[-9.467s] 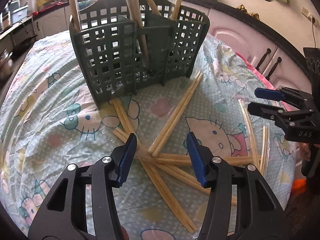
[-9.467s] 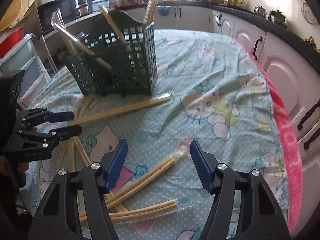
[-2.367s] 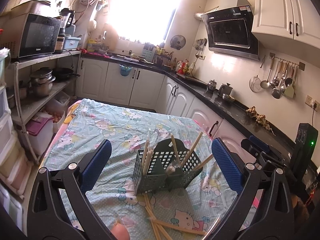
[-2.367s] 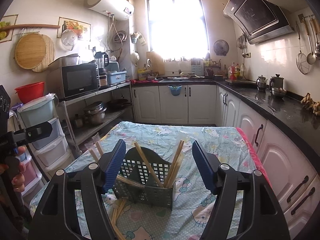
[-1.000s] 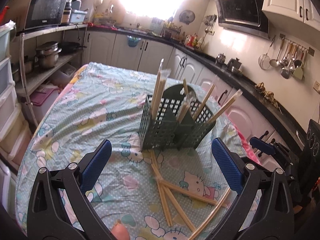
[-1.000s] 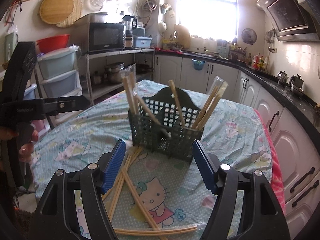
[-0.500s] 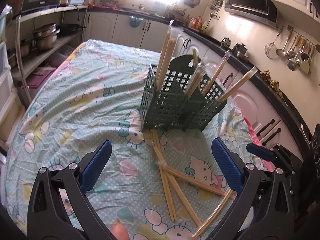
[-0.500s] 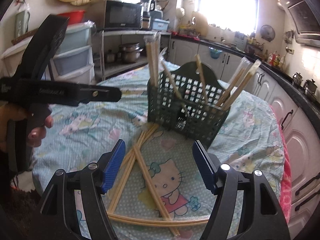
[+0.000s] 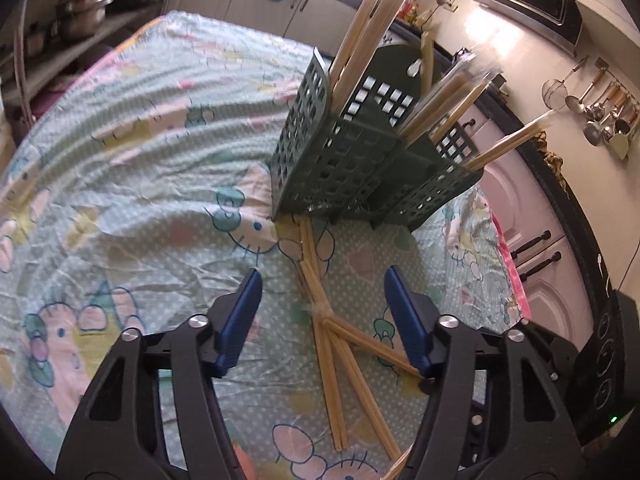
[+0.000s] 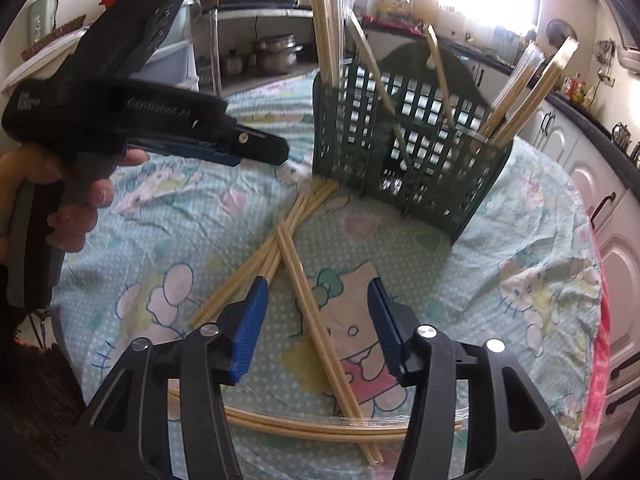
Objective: Organize utensils
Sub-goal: 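Move the left tool to the chopstick pile while the right tool reaches it too, then close the left gripper on a chopstick while the right gripper grasps another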
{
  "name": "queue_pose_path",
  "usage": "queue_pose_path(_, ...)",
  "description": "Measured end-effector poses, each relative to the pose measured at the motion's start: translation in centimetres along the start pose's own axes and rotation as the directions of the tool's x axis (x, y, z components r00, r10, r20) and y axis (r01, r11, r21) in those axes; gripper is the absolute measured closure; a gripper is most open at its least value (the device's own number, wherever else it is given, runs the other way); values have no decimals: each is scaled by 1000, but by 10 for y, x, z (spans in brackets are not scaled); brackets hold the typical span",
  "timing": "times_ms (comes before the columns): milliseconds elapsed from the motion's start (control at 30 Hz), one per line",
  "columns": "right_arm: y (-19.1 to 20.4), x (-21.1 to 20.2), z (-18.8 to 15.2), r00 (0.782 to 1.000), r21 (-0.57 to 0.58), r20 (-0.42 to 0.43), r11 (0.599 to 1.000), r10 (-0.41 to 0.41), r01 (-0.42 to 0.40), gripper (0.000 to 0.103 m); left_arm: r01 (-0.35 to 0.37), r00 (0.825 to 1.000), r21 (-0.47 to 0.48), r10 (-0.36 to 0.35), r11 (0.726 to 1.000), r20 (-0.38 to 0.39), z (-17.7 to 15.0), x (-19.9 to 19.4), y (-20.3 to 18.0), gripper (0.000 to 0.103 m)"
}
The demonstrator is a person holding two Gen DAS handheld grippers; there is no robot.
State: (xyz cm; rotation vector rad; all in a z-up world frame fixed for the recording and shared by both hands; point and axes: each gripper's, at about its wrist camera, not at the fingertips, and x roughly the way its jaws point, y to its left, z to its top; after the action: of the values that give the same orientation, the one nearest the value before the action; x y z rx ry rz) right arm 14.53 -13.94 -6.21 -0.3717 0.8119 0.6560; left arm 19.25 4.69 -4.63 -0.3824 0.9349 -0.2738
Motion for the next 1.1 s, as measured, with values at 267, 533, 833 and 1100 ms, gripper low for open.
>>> queue_pose_path(267, 3, 26, -2, 998, -23, -58, 999, 21, -23, 65, 43, 996, -75, -49, 996, -80, 9, 31, 13, 65)
queue_pose_path(533, 5, 50, 5, 995, -31, -96, 999, 33, -36, 71, 18, 992, -100, -30, 995, -124, 17, 52, 20, 65)
queue_pose_path(833, 5, 65, 13, 994, -29, -100, 998, 49, -52, 74, -7, 990, -97, -7, 995, -141, 23, 68, 20, 75)
queue_pose_path(1100, 5, 74, 19, 994, -22, -95, 998, 52, -54, 80, -25, 989, -90, 12, 996, -149, 26, 78, 19, 89)
